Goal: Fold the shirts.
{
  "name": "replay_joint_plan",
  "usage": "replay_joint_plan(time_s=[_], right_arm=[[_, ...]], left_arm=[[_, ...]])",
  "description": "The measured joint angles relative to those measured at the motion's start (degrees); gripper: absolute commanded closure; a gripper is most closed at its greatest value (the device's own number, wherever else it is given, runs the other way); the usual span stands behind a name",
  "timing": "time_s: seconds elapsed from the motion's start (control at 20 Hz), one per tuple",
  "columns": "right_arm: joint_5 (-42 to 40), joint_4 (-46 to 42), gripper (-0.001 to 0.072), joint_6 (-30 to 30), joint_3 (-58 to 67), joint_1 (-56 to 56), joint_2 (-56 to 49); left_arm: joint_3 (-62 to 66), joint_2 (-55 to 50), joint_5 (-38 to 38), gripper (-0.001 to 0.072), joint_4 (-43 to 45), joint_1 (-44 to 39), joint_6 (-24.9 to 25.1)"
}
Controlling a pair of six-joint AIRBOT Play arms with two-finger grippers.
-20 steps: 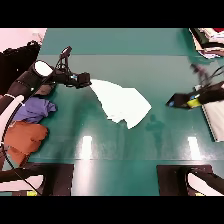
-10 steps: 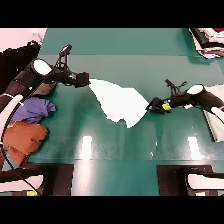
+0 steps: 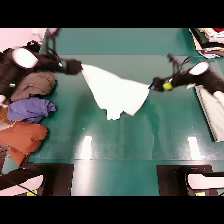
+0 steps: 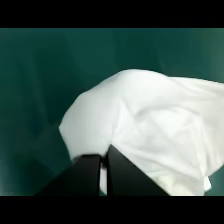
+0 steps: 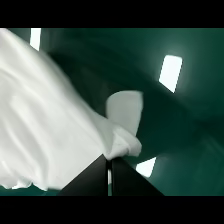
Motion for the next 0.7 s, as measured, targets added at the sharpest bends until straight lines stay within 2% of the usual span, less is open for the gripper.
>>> replay_joint_plan(time_s=[0.25, 0.4, 0.7], right_arm=[[7.21, -1.75, 0.0698, 0.00, 15.10, -3.30, 11.17], [10.08, -3.26, 0.0698, 0.00, 22.62, -4.07, 17.75], [14.05, -11.87, 0.0698, 2.93, 33.11, -4.46, 26.36]], left_arm=[[11.65, 11.30, -2.75, 0.0680, 3.04, -0.07, 0.04], [16.90, 16.90, -7.32, 0.0681, 3.28, -0.15, 0.07], [23.65, 21.27, -16.76, 0.0681, -0.24, -0.15, 0.11]])
